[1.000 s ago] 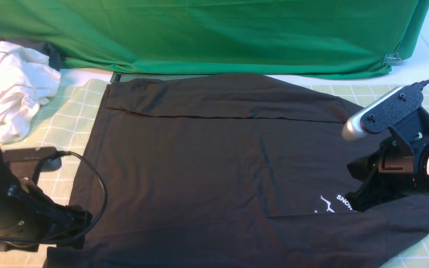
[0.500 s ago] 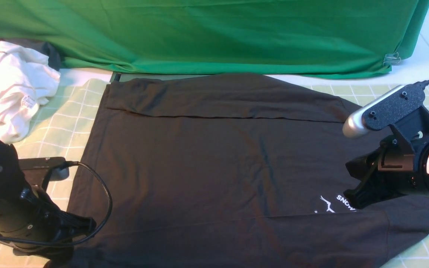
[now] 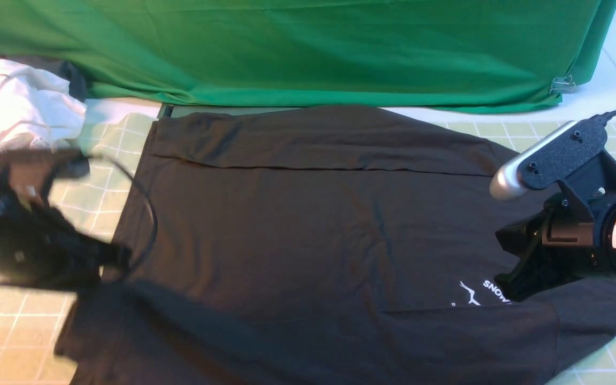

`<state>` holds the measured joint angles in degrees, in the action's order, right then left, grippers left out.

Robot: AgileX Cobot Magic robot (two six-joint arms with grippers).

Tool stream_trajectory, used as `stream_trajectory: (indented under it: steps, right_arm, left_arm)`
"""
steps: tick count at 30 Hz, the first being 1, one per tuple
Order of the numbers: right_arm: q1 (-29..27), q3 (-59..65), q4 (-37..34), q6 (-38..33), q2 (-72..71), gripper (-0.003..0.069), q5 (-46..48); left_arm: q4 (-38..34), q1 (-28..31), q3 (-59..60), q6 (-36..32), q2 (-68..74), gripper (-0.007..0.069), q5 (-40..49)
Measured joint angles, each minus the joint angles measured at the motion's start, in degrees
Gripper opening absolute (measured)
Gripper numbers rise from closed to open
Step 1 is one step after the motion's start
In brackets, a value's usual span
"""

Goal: Fold a long-sleeved shirt over a green coffee tablecloth.
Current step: 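Fold the left side of the black T-shirt inward over its body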

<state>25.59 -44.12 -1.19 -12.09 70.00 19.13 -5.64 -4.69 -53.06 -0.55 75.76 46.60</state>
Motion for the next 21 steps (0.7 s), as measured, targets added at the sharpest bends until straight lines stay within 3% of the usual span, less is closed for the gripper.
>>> stream_trajectory:
  steps: [11,18,21]
  right_arm:
    - [0.0,0.0,0.0,-0.3,0.0,0.0021,0.02]
    - [0.0,0.0,0.0,-1.73,0.38,0.0021,2.7]
    - [0.0,0.0,0.0,-2.55,1.36,0.0024,2.84]
  left_arm:
    - [4.36,0.0,-12.36,-2.36,1.63,-0.003,-2.14]
    - [3.29,0.0,-16.53,-3.15,6.69,-0.0029,2.47]
    - [4.8,0.0,-16.95,-2.94,8.03,-0.0029,-1.31]
